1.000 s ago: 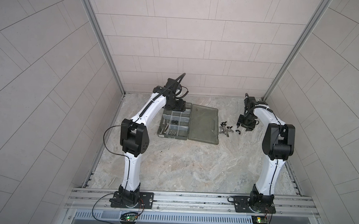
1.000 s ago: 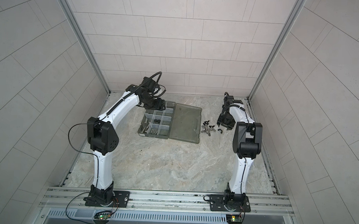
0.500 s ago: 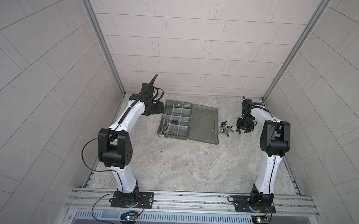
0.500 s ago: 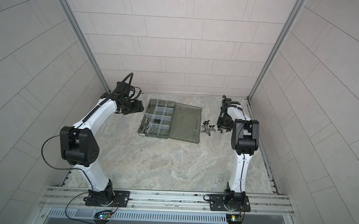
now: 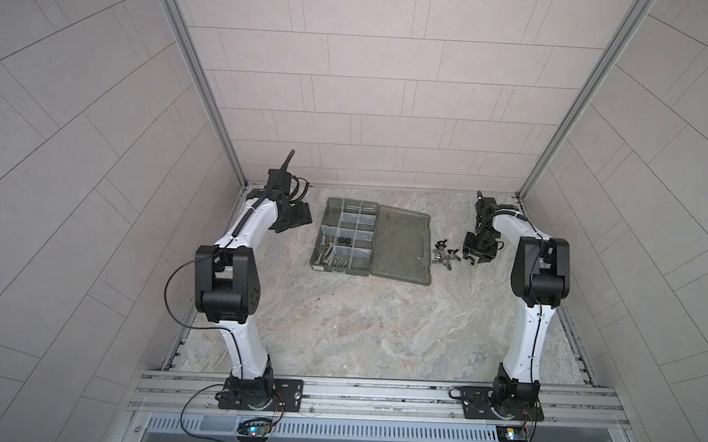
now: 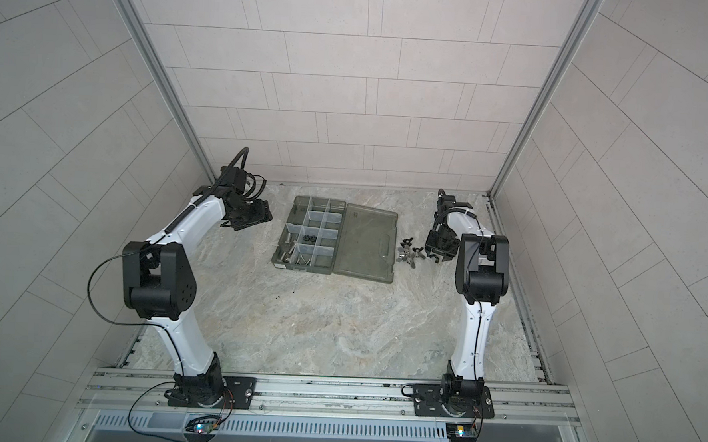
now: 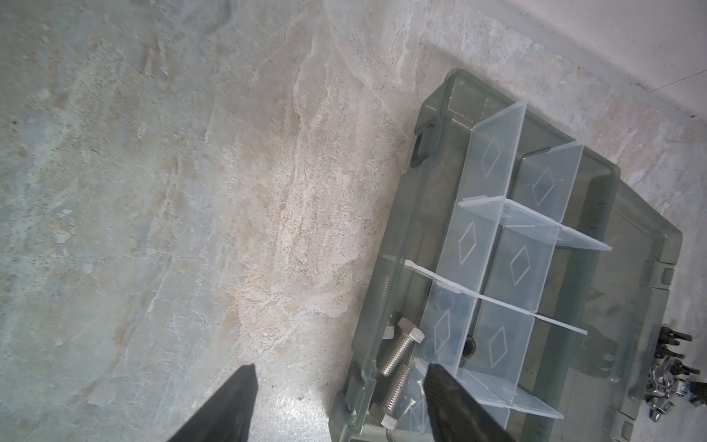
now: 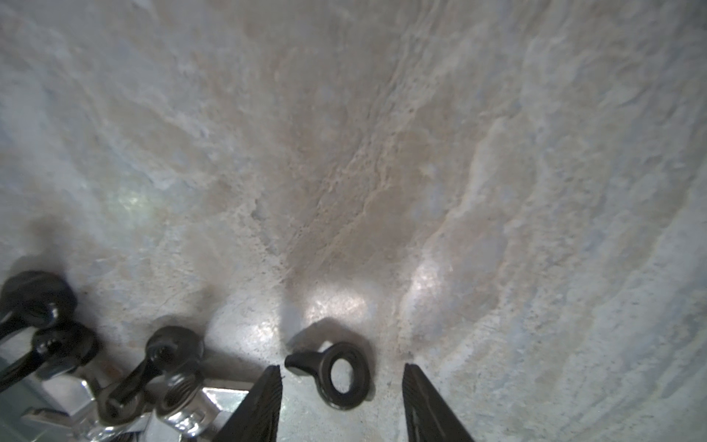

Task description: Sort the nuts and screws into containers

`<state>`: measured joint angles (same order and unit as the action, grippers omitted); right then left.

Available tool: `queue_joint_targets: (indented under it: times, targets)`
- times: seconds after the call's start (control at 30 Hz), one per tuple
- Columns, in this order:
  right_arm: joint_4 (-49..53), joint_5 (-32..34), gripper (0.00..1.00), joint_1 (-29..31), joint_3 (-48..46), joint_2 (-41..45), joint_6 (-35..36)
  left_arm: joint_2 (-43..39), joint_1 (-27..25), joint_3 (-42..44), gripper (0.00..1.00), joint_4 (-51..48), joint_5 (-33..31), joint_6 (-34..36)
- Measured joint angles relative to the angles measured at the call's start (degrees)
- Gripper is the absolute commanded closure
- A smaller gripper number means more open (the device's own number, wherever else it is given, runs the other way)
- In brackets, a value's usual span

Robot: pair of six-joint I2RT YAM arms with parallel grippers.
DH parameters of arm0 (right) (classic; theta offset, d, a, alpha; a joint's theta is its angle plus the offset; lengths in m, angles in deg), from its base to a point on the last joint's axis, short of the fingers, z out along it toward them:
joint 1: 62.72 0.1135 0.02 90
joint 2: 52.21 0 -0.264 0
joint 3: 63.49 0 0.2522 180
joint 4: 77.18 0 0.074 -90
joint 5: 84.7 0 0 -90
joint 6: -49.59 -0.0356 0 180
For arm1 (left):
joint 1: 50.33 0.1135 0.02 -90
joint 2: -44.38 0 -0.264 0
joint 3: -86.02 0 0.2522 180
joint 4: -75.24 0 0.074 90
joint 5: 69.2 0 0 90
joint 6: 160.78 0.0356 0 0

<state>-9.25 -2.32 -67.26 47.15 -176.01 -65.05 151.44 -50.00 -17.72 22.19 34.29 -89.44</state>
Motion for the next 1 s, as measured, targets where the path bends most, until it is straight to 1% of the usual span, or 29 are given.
queue_joint_targets:
  times: [0.2,0.4,0.5,0.73,1.0]
  targets:
    - [0.02,-0.17,0.51,-0.02,0.02,-0.72,-0.42,2.58,-0.04,0.0,0.25,0.68,0.92,-0.17]
    - [0.28,-0.33,0.54,-0.37,0.55,-1.05,-0.9,4.09,-0.2,0.02,0.28,1.49,3.43,-1.16]
    - [0.39,-0.39,0.59,-0.52,0.83,-1.22,-0.98,4.22,-0.61,0.68,0.28,1.92,4.52,-1.51]
    - [0.24,-0.83,0.65,-0.79,0.87,-1.22,-1.09,4.22,-3.98,2.51,0.3,2.71,6.78,-1.46]
    - [0.04,-1.05,0.66,-0.79,0.59,-1.2,-1.22,4.04,-6.78,5.95,0.31,3.78,8.04,-1.4]
